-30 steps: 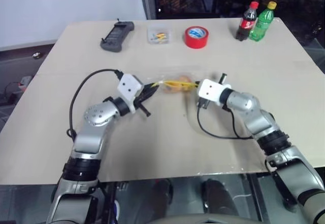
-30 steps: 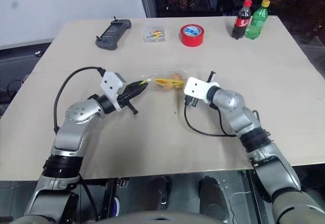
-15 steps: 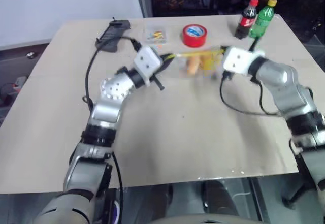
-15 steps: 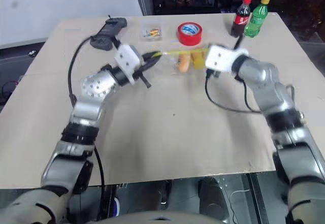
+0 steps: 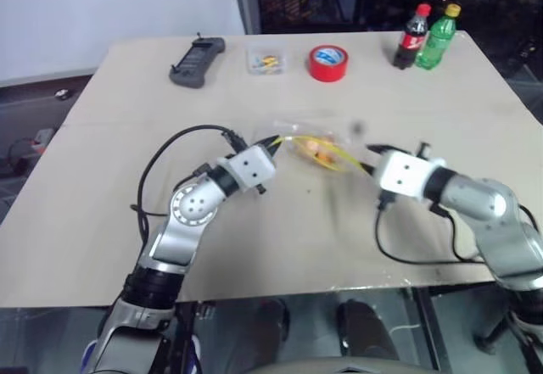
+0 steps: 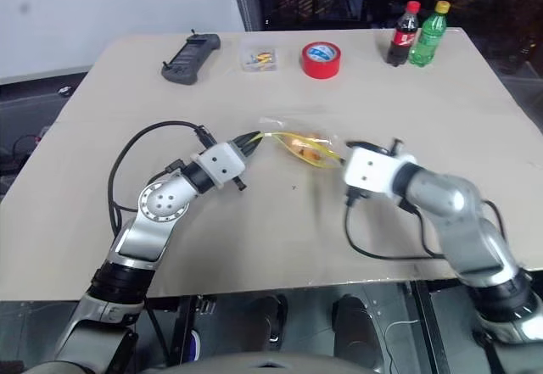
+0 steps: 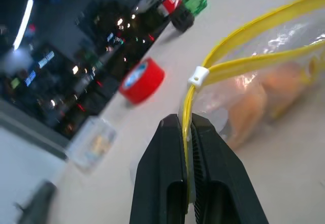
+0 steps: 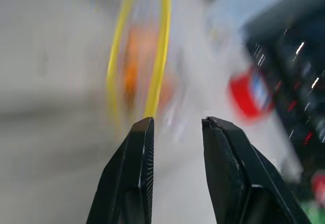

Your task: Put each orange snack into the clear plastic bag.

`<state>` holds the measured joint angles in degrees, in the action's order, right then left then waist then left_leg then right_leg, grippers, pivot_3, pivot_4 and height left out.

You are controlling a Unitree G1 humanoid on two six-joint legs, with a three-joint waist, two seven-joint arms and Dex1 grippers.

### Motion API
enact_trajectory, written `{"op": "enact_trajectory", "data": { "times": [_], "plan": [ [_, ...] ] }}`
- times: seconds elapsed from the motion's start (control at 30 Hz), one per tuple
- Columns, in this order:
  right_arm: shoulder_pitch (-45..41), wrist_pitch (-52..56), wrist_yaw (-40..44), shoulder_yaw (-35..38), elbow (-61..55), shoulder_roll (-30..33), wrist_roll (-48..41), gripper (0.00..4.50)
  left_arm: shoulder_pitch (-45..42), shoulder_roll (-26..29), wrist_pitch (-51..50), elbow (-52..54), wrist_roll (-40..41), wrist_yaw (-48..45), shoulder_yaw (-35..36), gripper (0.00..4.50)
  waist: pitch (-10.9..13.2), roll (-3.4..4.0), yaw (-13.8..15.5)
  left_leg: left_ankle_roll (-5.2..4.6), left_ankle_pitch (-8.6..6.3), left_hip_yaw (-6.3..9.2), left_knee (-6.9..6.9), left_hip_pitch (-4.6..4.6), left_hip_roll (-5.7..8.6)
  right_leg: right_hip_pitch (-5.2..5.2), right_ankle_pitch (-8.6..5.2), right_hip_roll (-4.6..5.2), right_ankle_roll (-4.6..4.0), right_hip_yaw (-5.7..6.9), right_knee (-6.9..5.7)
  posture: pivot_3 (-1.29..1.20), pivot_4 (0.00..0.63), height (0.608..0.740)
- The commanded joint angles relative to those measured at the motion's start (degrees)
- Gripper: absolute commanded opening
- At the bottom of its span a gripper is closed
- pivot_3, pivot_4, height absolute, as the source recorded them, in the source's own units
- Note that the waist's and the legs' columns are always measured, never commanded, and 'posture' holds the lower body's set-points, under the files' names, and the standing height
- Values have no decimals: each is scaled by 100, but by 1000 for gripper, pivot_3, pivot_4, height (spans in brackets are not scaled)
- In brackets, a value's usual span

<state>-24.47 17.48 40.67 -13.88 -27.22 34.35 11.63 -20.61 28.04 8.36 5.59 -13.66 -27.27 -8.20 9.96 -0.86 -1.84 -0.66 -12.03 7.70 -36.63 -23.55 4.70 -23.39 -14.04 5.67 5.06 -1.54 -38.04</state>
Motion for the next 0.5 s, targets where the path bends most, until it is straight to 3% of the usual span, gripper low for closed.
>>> {"op": "enact_trajectory", "data": {
  "times": [0.03, 0.17, 0.5],
  "plan": [
    [-477, -122, -23, -597, 106, -344, 327, 1520, -57, 79, 141, 304, -98, -3, -12, 0, 0, 0, 5, 2, 1, 8, 1, -4, -1, -2, 1, -1, -3, 6, 1, 0, 150, 740],
    [-1138, -437, -127, -1111, 859, -812, 668, 1520, 68, 127, 4, 540, 15, -195, -35, 0, 0, -1, 3, 26, 15, 10, 1, -24, 6, -16, 3, 10, -6, 7, 2, 0, 150, 740],
    [-1523, -968, -132, -1162, 1571, -1051, 894, 1520, 159, 92, -230, 727, -11, -237, -19, 0, 0, -1, 43, 26, 14, 16, 12, -21, 8, -17, 3, 9, -6, 11, 4, 0, 150, 740]
  ]
}}
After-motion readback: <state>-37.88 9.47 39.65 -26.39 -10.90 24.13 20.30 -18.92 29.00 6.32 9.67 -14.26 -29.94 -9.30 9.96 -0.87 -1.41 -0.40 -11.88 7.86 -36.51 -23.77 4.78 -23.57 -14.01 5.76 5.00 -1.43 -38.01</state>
